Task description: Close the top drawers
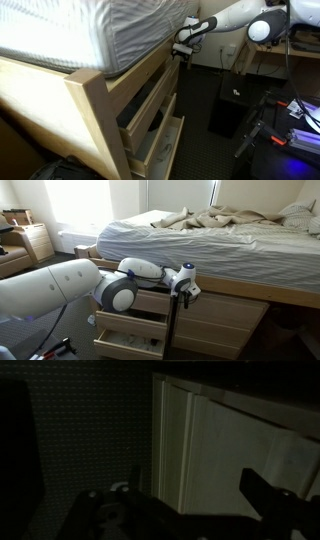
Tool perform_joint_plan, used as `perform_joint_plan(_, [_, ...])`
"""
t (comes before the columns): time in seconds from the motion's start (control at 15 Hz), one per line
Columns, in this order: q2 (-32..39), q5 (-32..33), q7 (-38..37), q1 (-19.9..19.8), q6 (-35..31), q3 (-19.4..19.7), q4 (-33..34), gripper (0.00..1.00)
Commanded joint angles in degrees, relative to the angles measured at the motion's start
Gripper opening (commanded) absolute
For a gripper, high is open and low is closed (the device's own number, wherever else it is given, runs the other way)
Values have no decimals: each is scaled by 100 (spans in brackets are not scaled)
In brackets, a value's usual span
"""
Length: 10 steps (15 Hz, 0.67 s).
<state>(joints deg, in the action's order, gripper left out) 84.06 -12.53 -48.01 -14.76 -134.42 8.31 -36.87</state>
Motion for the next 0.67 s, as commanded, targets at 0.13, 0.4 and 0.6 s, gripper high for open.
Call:
perform_joint_plan(0.13, [-868, 419, 495, -47, 204, 565, -1229, 100])
perform_joint_plan(0.4, [-1457, 301, 1688, -108, 517, 256, -2201, 100])
perform_joint_plan(0.6, [-1844, 369, 2207, 42, 748, 169, -2917, 100])
